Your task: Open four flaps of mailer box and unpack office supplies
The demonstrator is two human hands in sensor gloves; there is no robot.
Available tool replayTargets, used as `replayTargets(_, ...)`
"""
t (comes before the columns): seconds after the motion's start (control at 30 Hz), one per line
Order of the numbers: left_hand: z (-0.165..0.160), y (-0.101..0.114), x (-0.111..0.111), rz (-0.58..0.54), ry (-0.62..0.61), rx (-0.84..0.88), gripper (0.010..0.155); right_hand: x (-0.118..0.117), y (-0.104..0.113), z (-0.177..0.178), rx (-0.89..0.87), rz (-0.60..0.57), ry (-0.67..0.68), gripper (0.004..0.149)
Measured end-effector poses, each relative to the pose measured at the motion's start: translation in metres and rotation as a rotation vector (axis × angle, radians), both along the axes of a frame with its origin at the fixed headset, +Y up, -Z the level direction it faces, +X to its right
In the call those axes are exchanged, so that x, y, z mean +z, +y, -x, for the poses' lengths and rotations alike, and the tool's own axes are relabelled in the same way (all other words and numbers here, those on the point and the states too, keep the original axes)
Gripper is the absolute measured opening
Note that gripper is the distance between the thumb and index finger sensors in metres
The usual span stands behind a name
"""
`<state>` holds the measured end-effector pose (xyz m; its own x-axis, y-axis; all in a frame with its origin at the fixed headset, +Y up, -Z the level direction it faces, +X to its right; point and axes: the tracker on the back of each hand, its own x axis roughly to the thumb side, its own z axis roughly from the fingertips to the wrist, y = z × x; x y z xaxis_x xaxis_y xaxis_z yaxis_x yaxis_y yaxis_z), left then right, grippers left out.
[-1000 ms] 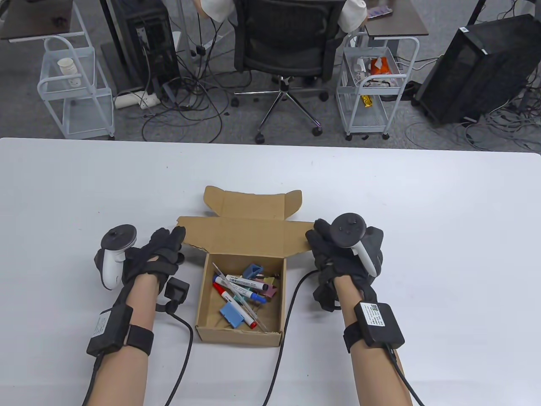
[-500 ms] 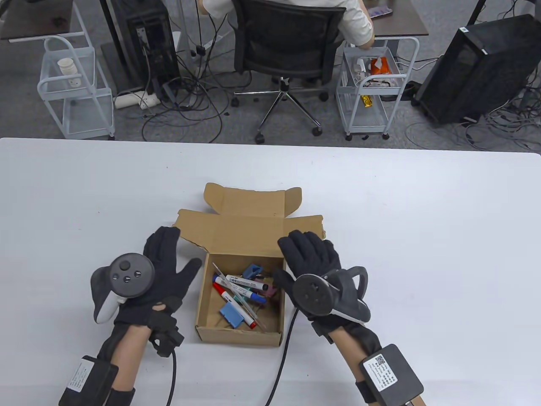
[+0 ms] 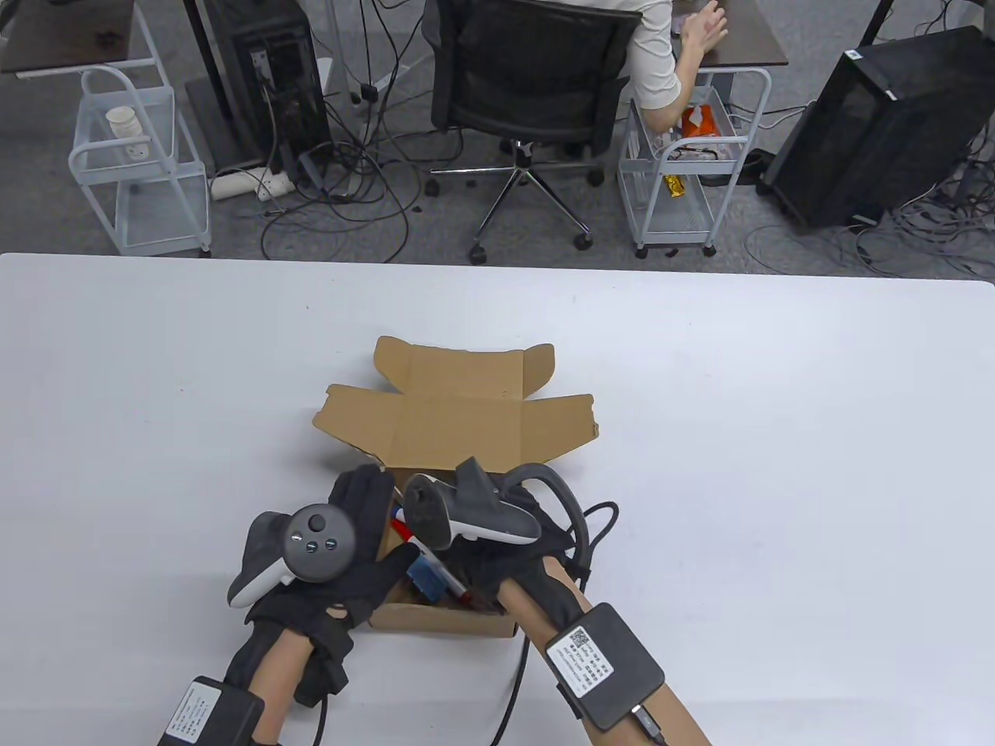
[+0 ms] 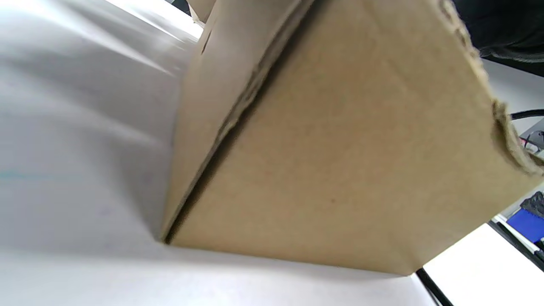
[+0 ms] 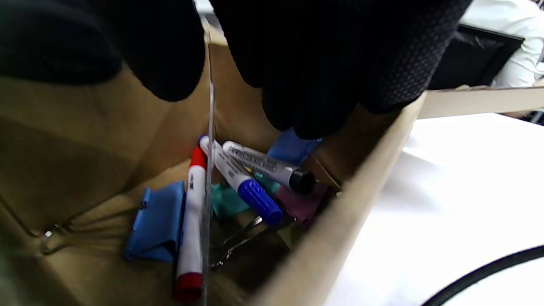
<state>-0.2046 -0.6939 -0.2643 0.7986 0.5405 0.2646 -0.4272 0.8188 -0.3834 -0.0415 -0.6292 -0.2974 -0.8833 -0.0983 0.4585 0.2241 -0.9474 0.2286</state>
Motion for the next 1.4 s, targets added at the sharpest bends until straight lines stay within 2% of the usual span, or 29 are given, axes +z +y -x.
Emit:
replayTargets(0.23,0.001,-0.001,0.000,0.015,0.003,0.021,0.087,-0.016,-0.027,0.022,0.103,0.118,-0.048,0.060)
replayTargets(0.4,0.001,-0.002,0.000,0.016,0.003,0.022,0.086,-0.021,-0.040,0.035,0.173,0.108,-0.074,0.051)
replayTargets(0.53,0.001,-0.002,0.000,0.016,0.005,0.020,0.086,-0.021,-0.042,0.039,0.183,0.081,-0.104,0.047)
replayTargets(0.6,0.001,-0.002,0.000,0.015,0.012,0.014,0.086,-0.020,-0.037,0.038,0.139,0.032,-0.130,0.043)
replayTargets(0.73,0.001,-0.002,0.001,0.010,0.022,-0.004,0.085,-0.021,-0.030,0.029,0.041,0.017,-0.186,0.039)
replayTargets(0.83,0.001,-0.002,0.000,0.013,0.024,-0.007,0.084,-0.019,-0.021,0.020,-0.053,0.003,-0.215,0.039)
replayTargets(0.97,0.001,-0.002,0.001,0.016,0.024,-0.005,0.084,-0.013,0.005,0.001,-0.193,-0.036,-0.205,0.039)
replayTargets(1.23,0.000,-0.002,0.000,0.014,0.026,-0.009,0.084,0.004,0.067,-0.063,-0.584,-0.100,-0.181,0.040)
replayTargets(1.4,0.000,-0.002,0.000,0.016,0.021,-0.014,0.085,0.011,0.096,-0.108,-0.747,-0.144,-0.233,0.040)
